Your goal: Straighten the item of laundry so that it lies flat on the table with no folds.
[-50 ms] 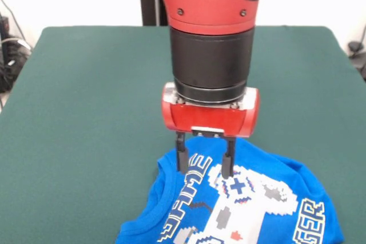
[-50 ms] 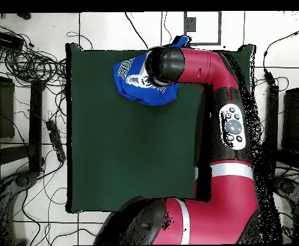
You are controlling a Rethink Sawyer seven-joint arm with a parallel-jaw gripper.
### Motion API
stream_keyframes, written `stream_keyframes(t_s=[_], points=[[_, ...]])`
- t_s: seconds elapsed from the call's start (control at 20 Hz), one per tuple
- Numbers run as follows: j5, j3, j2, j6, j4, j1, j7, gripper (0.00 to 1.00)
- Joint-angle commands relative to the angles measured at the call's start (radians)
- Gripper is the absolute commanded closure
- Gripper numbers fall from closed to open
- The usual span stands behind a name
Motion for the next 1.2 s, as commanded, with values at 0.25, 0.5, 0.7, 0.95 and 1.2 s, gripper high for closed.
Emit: stream_keyframes(t_s=[0.25,0.5,0.7,0.95,1.2], points=[[0.096,-0.064,0.014,-0.157,0.271,0.077,0.418,0.00],[0.108,-0.075,0.022,-0.177,0.293,0.082,0.413,0.00],[0.124,-0.039,0.045,-0.202,0.306,0.055,0.369,0.00],[0.127,-0.034,0.031,-0.238,0.355,0.040,0.346,0.00],[0.125,-0.044,0.008,-0.238,0.383,0.025,0.311,0.00]])
